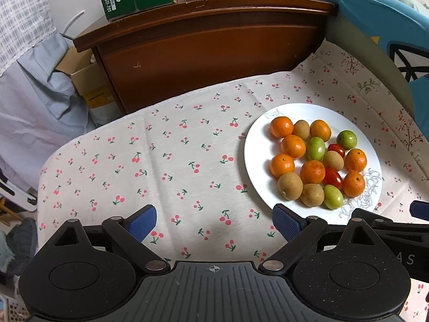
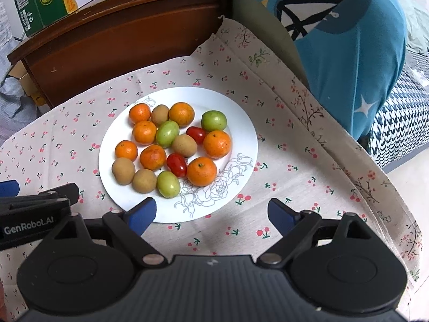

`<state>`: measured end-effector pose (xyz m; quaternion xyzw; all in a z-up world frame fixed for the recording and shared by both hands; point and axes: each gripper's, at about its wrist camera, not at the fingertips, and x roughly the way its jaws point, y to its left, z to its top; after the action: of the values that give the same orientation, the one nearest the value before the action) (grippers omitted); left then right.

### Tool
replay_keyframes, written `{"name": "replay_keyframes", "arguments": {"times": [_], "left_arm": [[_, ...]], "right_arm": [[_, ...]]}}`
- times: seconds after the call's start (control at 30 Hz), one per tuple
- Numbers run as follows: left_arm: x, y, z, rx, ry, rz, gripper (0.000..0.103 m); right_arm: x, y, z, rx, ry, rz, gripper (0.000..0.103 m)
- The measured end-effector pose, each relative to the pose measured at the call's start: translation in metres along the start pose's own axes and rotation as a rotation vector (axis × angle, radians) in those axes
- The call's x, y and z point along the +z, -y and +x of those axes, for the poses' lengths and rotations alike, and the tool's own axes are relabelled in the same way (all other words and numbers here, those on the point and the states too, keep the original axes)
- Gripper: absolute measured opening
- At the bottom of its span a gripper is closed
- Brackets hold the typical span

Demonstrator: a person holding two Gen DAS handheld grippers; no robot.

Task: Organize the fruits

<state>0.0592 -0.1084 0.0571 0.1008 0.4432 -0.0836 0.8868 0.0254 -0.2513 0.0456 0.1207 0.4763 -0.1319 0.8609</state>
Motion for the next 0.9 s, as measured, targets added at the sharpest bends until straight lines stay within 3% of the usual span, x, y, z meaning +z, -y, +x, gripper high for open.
{"name": "replay_keyframes", "arguments": {"times": [0.53,0.9], "left_arm": [[-0.005,-0.001,0.001,0.027,-0.018,0.022,0.095],[-0.026,-0.012,-0.008,0.044,-0.025,0.009,0.094]], "right_arm": [[-0.003,-0.004,0.001,0.003,-0.014,-0.029,0.09],[-0.018,-0.016,-0.007,0.012,-0.015,-0.091,0.09]]}}
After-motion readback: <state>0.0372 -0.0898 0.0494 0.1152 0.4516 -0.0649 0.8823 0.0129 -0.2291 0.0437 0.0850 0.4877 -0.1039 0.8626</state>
